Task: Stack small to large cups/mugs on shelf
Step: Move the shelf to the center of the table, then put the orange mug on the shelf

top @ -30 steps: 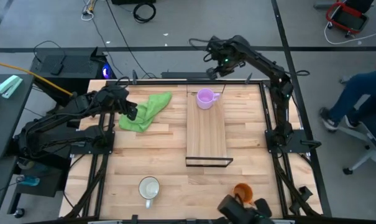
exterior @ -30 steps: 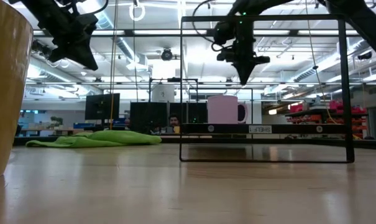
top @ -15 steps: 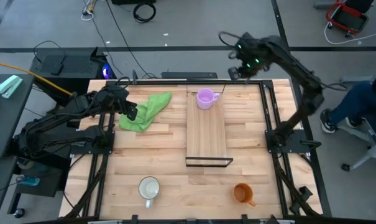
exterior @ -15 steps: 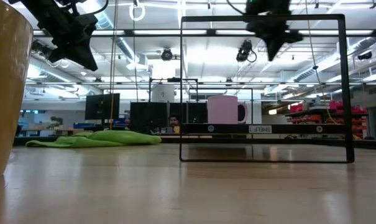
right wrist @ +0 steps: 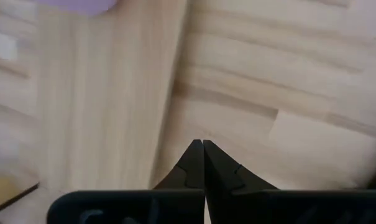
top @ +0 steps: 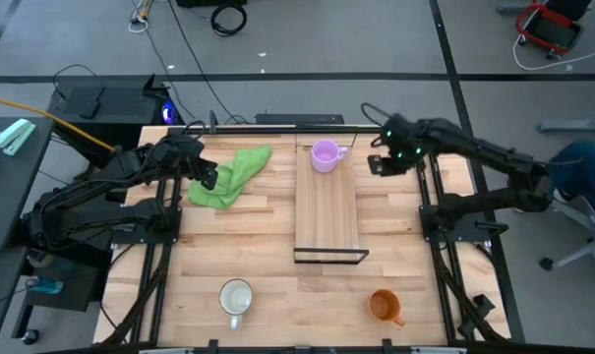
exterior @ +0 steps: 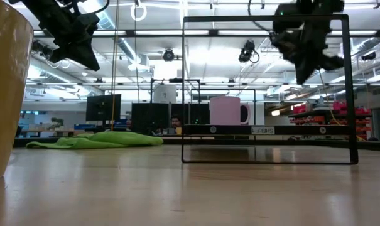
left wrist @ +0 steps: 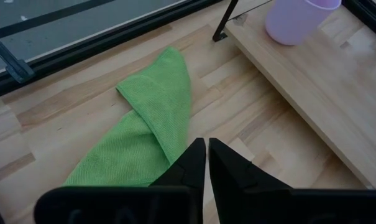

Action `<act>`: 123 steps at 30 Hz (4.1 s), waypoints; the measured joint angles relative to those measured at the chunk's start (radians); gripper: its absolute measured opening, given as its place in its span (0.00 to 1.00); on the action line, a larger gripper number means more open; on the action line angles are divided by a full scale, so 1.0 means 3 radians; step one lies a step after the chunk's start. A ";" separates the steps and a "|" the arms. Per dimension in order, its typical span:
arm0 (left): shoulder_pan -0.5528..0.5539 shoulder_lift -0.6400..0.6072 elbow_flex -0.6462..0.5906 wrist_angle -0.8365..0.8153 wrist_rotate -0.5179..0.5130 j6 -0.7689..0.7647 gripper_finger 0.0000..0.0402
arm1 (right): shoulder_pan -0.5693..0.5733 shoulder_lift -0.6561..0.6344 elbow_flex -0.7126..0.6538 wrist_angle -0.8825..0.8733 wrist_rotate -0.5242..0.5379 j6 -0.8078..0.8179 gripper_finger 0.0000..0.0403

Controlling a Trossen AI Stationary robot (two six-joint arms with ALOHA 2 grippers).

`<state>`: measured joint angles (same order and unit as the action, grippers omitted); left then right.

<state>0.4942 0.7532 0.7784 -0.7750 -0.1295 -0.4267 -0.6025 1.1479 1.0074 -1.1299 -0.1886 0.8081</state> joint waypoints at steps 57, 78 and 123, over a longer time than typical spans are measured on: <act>0.0001 0.0000 0.0000 -0.0001 0.0000 -0.0028 0.06 | 0.0656 0.1018 -0.1041 0.2684 -0.0141 0.0741 0.00; 0.0000 0.0001 0.0000 -0.0001 -0.0001 -0.0030 0.07 | 0.0776 0.1067 -0.1038 0.2799 -0.0149 0.0827 0.00; -0.0791 0.0001 -0.0001 -0.0588 0.0058 -0.0642 0.07 | 0.0798 -0.1510 -0.1038 0.2313 -0.1126 0.0748 0.04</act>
<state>0.2569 0.7536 0.7780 -0.9514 -0.1120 -0.6191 -0.3630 0.6948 0.6960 -0.4359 -0.5265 1.0324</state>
